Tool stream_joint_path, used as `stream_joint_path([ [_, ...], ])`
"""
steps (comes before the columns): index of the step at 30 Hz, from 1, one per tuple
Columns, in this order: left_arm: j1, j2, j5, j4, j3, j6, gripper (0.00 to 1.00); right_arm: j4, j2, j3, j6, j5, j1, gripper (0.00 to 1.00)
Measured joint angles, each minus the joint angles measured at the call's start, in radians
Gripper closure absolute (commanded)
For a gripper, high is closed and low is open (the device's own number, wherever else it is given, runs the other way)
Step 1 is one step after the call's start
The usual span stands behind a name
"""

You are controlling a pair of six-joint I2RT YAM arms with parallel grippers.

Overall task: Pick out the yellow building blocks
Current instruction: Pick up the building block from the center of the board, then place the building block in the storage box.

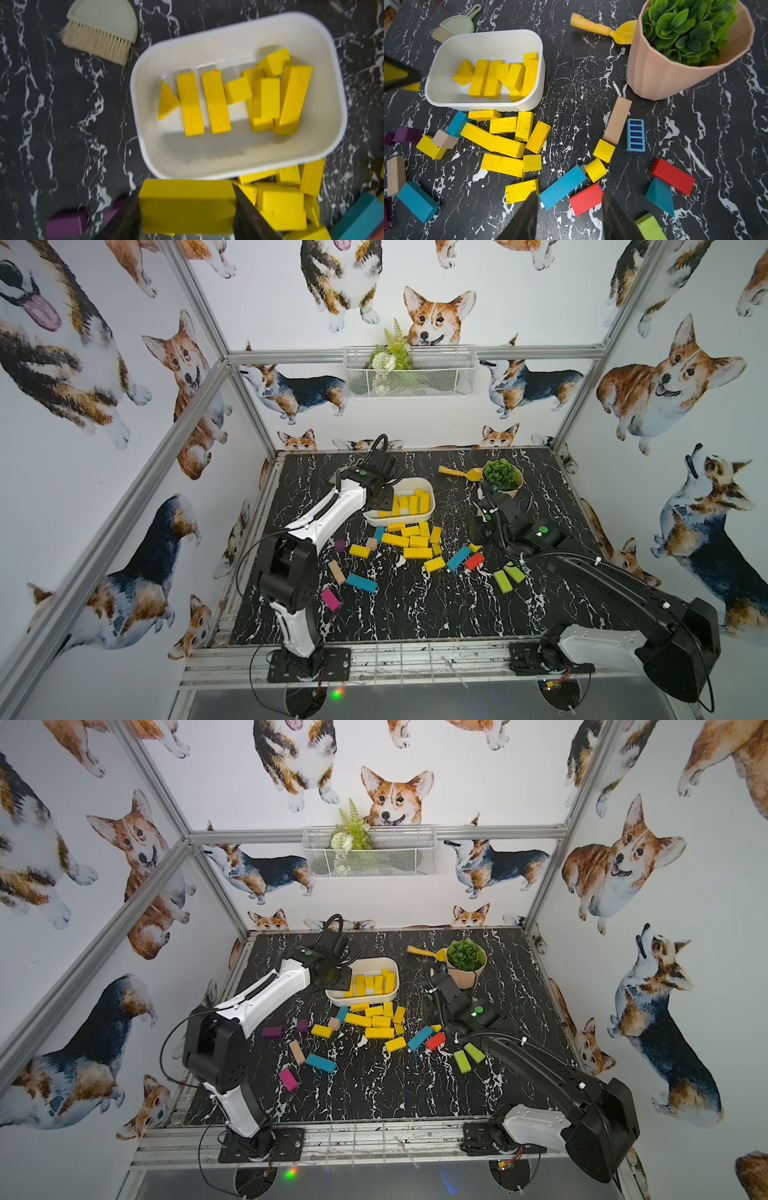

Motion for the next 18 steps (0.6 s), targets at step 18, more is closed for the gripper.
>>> stream_joint_path([
  [18,0.01,0.347,0.023,-0.011,0.209,-0.091,0.39,-0.029,-0.082,-0.043,0.041,0.005,-0.005,0.48],
])
